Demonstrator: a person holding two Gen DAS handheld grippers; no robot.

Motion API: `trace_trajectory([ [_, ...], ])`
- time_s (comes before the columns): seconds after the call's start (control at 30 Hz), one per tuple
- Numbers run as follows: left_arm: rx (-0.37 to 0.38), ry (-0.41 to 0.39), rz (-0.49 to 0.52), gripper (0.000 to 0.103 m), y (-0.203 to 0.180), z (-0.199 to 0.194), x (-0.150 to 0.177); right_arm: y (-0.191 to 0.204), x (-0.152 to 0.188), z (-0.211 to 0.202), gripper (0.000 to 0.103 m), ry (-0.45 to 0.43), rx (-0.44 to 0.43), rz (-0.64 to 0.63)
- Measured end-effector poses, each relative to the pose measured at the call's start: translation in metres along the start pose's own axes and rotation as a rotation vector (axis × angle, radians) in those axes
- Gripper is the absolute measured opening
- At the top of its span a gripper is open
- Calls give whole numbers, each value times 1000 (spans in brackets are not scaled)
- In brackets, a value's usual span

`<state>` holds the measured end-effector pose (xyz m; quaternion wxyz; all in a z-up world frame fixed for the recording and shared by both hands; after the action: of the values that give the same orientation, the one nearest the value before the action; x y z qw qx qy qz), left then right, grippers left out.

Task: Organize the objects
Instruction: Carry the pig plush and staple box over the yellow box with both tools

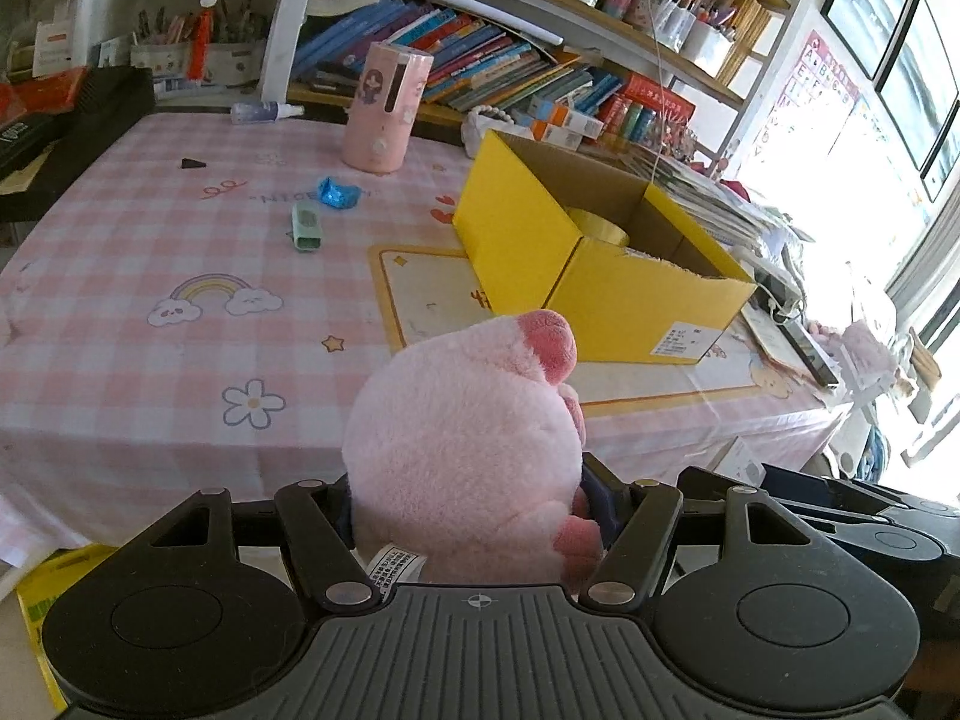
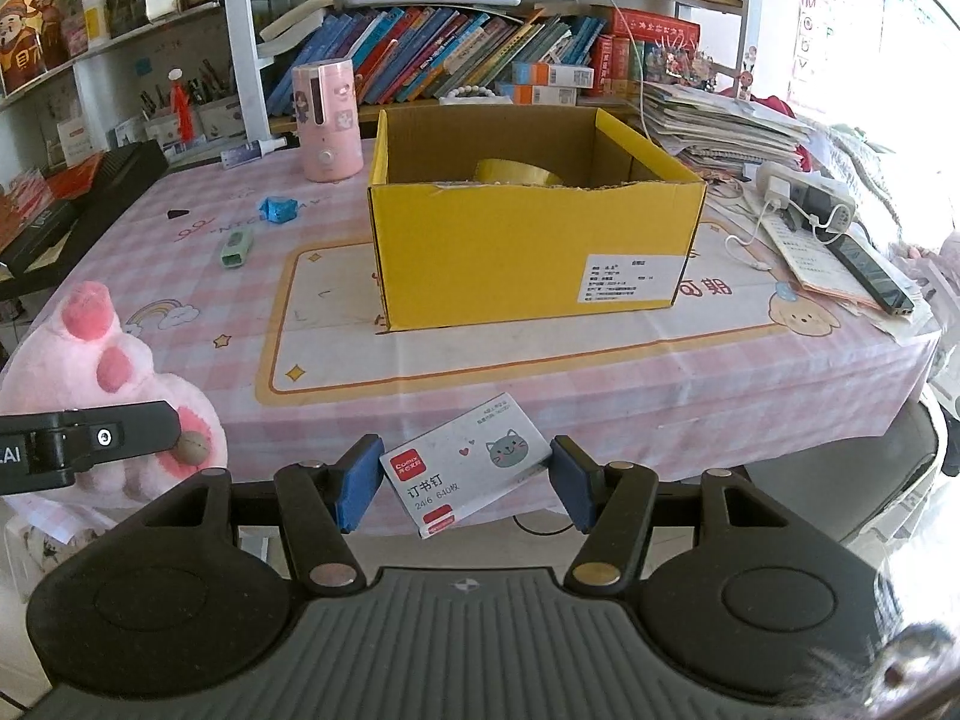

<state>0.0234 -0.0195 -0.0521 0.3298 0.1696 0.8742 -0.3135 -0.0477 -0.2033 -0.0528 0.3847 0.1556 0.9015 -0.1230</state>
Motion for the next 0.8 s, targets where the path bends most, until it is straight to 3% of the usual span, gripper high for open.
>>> trace_trajectory([
  [0.8,38,4,67,68,-28,31,-15,-34,-8,17,58,20,41,48],
])
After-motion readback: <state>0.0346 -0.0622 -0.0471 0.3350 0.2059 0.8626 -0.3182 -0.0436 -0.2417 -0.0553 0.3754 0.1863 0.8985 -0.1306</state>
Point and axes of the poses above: each gripper's, at about its wrist camera, not at the fingertips, and z roughly the way its jaws point, y to its left, x to its underside, the point moved 4 cm from there along z, roughly the way its jaws point, and after that the axes turned 10 degrees about x, right-handed, at the moved point
